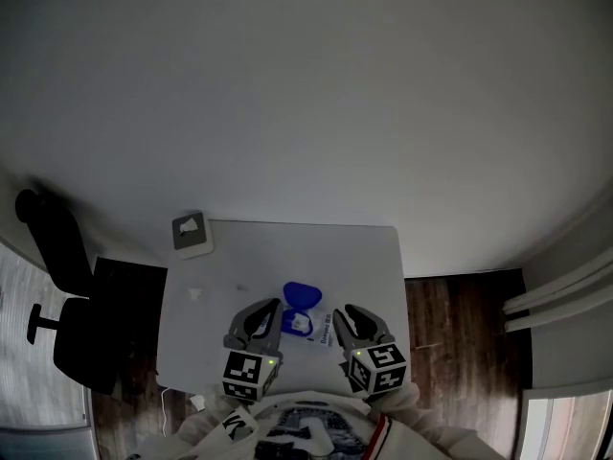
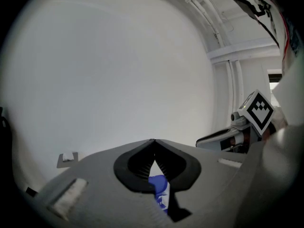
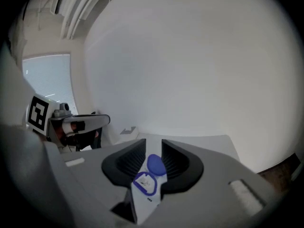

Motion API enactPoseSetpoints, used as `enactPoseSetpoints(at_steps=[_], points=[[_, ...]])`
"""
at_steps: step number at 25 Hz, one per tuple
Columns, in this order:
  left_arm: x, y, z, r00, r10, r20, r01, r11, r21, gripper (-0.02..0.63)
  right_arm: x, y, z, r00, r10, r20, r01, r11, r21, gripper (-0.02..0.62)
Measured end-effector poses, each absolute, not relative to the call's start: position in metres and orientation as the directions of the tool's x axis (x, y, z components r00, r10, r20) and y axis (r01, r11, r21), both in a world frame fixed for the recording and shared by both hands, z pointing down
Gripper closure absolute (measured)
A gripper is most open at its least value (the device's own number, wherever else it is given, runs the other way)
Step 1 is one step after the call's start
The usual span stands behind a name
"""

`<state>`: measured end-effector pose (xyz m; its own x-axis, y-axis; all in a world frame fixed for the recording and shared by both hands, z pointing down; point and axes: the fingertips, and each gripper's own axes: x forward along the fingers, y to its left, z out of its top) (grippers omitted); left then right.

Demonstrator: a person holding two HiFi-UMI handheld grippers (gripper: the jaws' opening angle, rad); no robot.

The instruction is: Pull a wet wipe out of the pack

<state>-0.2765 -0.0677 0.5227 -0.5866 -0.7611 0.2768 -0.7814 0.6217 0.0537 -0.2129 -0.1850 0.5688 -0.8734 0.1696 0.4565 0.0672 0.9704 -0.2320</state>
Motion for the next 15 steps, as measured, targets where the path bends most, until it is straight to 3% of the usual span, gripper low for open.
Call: enactPoseSetpoints(at_steps=[9, 15], points=[[-0.273, -0.055, 0.530, -0.601, -0.742, 0.297, -0.763, 0.644, 0.064, 0.601, -0.213, -0.165, 0.600, -0.801, 0.269, 0.534, 0.149, 0.955, -0.258, 0.409], [-0.269, -0.043, 0.533, -0.621, -0.720, 0.310, -0.743, 0.667, 0.061, 0.601, -0.218, -0.156, 0.628, -0.742, 0.320, 0.588, 0.207, 0.945, -0.253, 0.402]])
